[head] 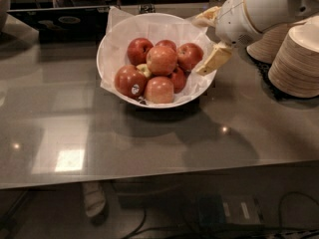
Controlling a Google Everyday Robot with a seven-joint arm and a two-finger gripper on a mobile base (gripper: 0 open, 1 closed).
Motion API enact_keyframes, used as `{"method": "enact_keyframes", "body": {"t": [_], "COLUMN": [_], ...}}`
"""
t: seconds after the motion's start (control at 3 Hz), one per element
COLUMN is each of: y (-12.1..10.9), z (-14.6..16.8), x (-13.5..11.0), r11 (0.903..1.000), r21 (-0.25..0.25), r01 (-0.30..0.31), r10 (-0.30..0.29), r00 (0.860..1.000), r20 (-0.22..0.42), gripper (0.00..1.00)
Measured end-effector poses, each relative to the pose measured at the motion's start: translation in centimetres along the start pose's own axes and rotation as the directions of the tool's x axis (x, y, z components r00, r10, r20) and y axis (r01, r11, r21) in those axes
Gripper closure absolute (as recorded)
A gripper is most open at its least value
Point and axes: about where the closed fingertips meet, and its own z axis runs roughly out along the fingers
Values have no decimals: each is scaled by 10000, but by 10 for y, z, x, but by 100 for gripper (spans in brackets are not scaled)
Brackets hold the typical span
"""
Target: Pick apple from white bowl
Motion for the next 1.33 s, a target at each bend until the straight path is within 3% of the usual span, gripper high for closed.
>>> {"method": "enact_keyframes", "body": {"t": [1.33], "y": [-6], "z": [55], "x": [28], "r11": [9982], "r21": [-448], "r01": [-395], "r10": [390], "r00": [9992], "r20": [-119], "gripper": [25]}}
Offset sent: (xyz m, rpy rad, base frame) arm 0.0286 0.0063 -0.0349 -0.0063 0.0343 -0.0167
